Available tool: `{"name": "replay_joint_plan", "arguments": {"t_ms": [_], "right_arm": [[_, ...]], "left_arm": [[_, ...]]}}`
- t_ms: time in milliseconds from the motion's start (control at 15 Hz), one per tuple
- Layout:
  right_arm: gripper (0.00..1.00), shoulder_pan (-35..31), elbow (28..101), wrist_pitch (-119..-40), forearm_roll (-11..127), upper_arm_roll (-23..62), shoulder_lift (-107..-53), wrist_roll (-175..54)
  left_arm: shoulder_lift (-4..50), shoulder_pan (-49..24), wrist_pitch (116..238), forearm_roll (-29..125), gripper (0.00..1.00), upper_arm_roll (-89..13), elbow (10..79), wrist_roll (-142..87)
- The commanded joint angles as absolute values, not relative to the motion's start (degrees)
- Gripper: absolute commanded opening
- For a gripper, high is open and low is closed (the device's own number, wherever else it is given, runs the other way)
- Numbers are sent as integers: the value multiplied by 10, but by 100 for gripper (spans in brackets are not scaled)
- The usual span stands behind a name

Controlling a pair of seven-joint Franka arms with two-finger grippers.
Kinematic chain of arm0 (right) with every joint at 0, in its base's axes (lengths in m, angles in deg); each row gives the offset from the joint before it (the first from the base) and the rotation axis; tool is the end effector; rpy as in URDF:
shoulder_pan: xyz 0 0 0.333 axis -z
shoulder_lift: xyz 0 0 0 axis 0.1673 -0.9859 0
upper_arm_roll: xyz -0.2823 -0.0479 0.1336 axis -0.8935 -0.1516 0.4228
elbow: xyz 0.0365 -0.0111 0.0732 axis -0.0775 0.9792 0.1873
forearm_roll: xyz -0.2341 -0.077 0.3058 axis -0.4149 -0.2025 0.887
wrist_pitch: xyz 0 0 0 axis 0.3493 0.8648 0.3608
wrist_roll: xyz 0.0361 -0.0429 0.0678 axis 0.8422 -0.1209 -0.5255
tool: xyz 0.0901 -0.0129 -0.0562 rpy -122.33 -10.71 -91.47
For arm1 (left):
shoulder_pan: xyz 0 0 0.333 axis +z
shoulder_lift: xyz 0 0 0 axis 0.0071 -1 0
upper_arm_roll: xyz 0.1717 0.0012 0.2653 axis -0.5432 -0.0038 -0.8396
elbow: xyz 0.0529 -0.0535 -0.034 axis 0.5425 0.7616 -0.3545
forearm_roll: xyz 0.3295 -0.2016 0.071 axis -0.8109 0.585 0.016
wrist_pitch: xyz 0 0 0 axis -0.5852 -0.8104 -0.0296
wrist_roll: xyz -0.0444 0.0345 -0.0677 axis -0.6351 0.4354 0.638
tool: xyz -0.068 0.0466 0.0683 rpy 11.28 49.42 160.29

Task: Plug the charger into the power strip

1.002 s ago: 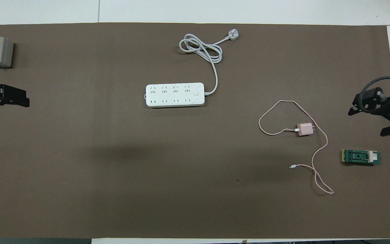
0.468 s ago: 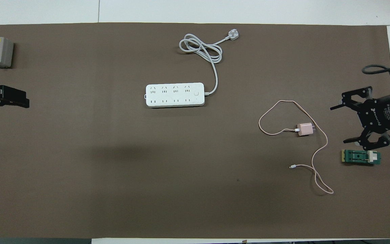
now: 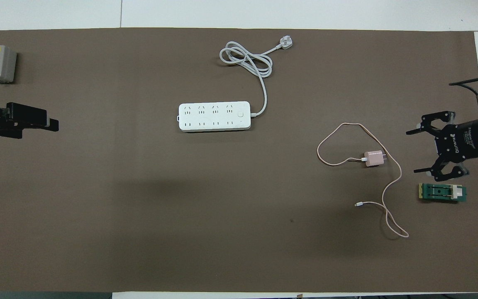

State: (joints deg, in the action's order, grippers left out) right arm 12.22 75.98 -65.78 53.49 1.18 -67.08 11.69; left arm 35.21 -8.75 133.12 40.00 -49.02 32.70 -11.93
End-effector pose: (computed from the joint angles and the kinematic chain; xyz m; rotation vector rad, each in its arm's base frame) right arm 0.5316 -0.0876 0.4270 -2.0442 1.9259 0.5579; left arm 0.5466 -0.0293 0.5953 2.8304 0.0405 -0.0234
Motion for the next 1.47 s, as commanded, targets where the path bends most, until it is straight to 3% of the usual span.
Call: {"name": "replay_joint_plan", "arguments": {"t_ms": [0, 401, 869, 1203, 1403], "right_arm": [[100, 125, 777, -685, 555, 16, -692, 68], [100, 126, 809, -733, 581, 17, -737, -110], [100, 143, 802, -747, 656, 16, -790, -146], [100, 144, 803, -762, 668, 16, -811, -149], [100, 143, 806, -764, 668, 15, -812, -149]], "left_arm": [[398, -91, 1402, 462, 100, -486, 421, -109], [399, -108, 1466, 716, 100, -486, 508, -47], [334, -149, 1493, 962, 100, -486, 564, 116], [304, -148, 1446, 1095, 100, -486, 610, 199], [240, -143, 1372, 1150, 100, -487, 610, 301]]}}
